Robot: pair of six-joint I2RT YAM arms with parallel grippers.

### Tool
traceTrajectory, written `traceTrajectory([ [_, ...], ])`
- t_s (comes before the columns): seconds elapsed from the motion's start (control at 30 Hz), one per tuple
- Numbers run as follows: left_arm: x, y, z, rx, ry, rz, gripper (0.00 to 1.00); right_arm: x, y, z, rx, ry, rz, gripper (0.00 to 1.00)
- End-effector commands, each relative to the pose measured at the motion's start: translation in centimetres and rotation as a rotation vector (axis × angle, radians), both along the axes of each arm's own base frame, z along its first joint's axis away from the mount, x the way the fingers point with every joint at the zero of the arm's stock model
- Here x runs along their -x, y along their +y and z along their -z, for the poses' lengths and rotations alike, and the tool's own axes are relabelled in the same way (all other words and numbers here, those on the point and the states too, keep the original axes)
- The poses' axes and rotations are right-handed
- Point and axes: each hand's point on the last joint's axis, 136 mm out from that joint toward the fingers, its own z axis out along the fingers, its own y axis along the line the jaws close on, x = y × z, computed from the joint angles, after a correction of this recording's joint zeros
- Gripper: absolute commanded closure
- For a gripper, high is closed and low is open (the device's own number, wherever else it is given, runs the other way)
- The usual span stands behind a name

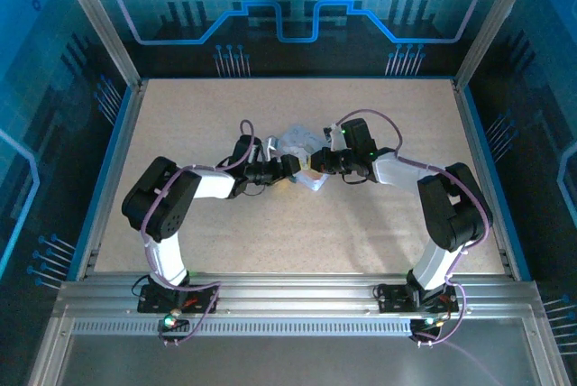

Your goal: Unlock a padlock with a key

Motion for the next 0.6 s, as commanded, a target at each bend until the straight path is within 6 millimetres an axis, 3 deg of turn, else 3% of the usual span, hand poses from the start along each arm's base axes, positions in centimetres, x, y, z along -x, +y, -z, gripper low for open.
traceTrajectory([
  [0.0, 1.5, -1.2, 1.6, -0.029, 0.039, 0.052, 0.28, 1.4, -1.0, 2.3, 0.042, 0.078, 0.010, 0.99],
  [0.57, 2.8, -2.5, 1.9, -0.026, 0.086, 0.043, 0.27, 1.4, -1.1, 2.2, 0.037, 0.076, 0.012, 0.99],
])
